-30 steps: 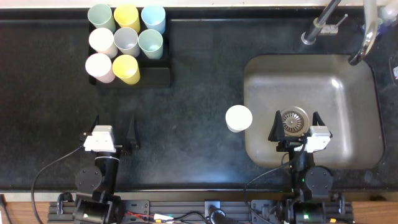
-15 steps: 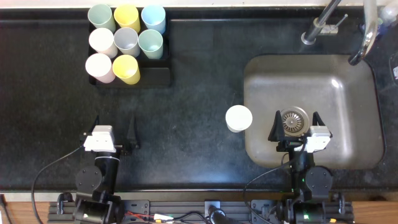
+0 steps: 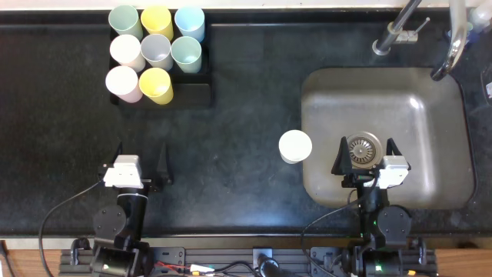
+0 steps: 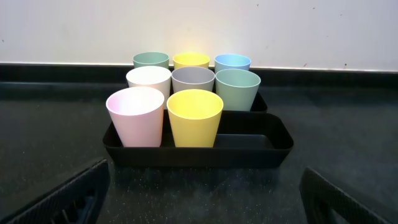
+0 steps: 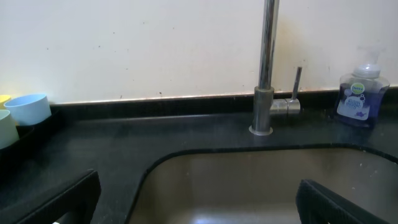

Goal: Store Cups

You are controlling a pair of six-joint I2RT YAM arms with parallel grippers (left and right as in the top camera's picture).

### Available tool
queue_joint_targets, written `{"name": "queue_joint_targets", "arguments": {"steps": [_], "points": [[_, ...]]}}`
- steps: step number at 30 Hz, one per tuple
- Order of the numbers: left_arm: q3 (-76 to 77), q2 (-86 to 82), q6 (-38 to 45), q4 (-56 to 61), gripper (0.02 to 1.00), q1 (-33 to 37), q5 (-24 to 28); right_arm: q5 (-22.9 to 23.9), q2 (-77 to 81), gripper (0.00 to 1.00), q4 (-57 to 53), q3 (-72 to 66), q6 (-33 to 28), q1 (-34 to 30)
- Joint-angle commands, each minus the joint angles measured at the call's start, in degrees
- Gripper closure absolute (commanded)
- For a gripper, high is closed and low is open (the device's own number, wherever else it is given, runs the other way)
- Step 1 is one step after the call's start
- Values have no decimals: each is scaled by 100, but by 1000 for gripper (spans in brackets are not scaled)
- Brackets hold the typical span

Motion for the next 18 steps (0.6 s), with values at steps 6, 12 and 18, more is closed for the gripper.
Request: {"name": "queue_joint_targets", "arguments": {"steps": [6, 12, 18], "points": [[-22, -57, 98, -2, 20, 0, 81, -20, 374, 5, -1071, 1436, 22, -37], [-22, -57, 98, -2, 20, 0, 81, -323, 2649, 3, -4015, 4269, 26, -20], [-22, -57, 101, -2, 20, 0, 81, -643, 5241, 5, -6332, 6459, 20, 503]]}}
